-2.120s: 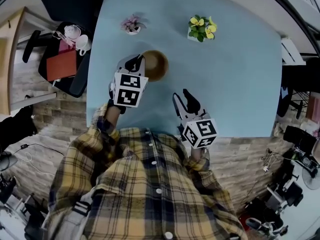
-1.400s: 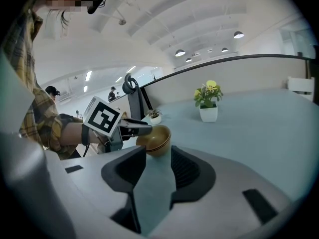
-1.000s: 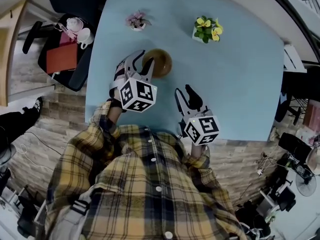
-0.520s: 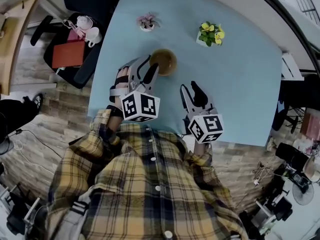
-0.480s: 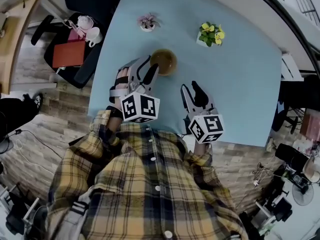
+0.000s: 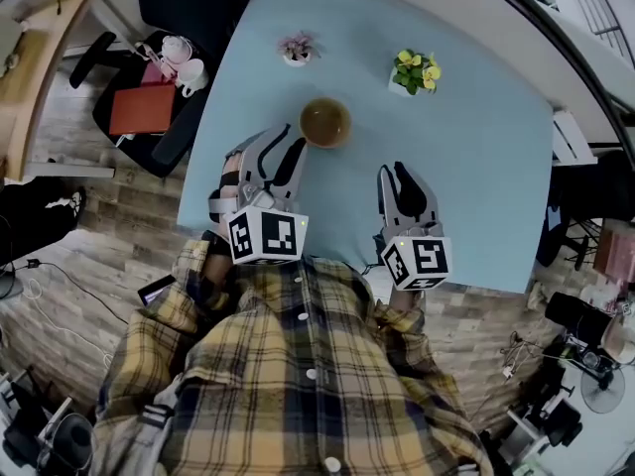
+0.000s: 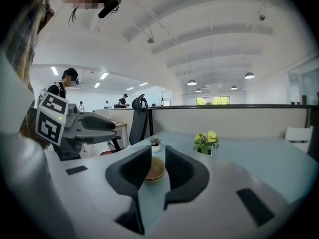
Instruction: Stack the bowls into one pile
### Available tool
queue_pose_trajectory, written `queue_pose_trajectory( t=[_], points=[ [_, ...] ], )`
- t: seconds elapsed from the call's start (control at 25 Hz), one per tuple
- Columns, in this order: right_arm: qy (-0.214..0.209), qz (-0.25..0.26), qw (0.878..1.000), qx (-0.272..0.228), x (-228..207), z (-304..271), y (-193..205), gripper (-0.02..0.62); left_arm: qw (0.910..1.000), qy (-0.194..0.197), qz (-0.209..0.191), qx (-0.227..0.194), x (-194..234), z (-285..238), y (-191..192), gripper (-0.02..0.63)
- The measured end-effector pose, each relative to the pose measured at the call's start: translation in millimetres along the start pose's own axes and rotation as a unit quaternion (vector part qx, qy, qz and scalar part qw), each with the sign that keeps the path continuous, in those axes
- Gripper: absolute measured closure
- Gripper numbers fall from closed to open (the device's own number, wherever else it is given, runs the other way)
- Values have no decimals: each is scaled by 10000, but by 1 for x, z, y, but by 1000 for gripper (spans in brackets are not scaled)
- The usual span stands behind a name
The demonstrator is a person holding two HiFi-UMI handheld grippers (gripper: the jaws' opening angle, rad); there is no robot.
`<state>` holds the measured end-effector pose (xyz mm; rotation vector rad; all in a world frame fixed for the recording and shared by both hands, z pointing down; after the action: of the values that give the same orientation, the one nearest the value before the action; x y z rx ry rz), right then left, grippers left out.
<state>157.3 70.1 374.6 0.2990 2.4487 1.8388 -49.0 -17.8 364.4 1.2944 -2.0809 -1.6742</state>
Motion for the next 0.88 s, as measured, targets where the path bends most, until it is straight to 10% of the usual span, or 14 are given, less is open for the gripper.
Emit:
queue_pose_trajectory(
  t=[0.88],
  points=[
    [188,-20,9996,-212,-13,22,-7,594,9765,133,2132,-279,17,31,12,615]
  ],
)
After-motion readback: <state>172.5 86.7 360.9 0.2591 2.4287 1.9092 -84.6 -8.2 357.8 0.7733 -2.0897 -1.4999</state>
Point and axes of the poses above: the fingertips, and each gripper's own axes: z backward along the fingers, x to its left, y out of its underside, the point moved 8 cm from there along z, backward along the fingers, and after that the axes turned 6 degrees about z, right-handed, at the moved point
